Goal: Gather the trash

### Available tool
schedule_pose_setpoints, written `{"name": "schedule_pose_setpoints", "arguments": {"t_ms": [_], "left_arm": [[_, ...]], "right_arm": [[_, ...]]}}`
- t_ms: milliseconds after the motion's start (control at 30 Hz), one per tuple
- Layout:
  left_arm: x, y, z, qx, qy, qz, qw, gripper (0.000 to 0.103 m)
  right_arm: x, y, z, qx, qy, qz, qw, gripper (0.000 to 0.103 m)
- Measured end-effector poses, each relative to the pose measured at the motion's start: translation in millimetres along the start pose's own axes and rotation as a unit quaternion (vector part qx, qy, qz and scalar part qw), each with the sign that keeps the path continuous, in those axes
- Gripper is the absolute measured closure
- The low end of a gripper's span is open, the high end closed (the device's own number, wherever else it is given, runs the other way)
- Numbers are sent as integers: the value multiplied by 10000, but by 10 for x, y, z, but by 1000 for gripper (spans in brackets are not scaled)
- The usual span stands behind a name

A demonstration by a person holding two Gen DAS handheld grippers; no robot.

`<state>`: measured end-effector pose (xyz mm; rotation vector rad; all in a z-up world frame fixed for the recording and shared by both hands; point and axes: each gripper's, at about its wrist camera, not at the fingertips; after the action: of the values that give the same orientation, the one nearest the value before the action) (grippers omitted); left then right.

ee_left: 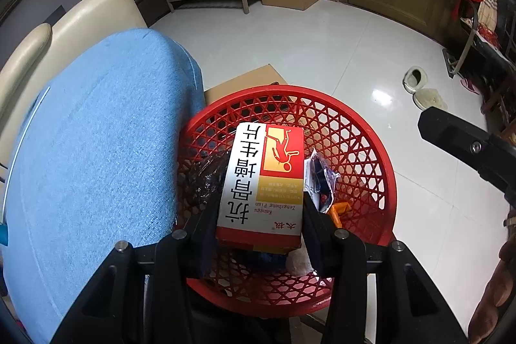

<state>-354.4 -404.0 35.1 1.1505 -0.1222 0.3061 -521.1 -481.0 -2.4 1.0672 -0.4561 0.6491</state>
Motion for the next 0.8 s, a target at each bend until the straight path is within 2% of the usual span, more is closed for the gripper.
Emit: {"name": "schedule_pose_setpoints", "arguments": {"t_ms": [200, 300, 367, 400, 467, 800], "left_arm": [[24, -25, -5, 17, 71, -2, 10000, 54], [38, -66, 3, 46, 131, -119, 9998, 53], [39, -82, 7, 59, 161, -154, 9997, 50], [37, -90, 6, 84, 166, -171, 9997, 43], [40, -98, -11, 110, 168, -151, 9997, 36], [355, 133, -204, -215, 666, -237, 9973, 36]], "right_arm": [[20, 30, 19, -47, 13, 0, 10000, 30], [48, 79, 40, -117, 52, -16, 9999, 30], [74, 118, 60, -168, 73, -30, 9998, 30], [90, 145, 71, -205, 80, -34, 9998, 30], [132, 188, 78, -266, 115, -39, 9996, 30], [537, 341, -39, -447, 562, -38, 9974, 30]]}}
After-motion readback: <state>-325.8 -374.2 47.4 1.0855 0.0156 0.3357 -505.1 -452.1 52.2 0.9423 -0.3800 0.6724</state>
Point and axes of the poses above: each gripper's, at about its wrist camera, not at the fingertips, and y roughly against the way its jaws point, x to its left, z to its top, and after that the axes turned 15 degrees about -y, right-handed
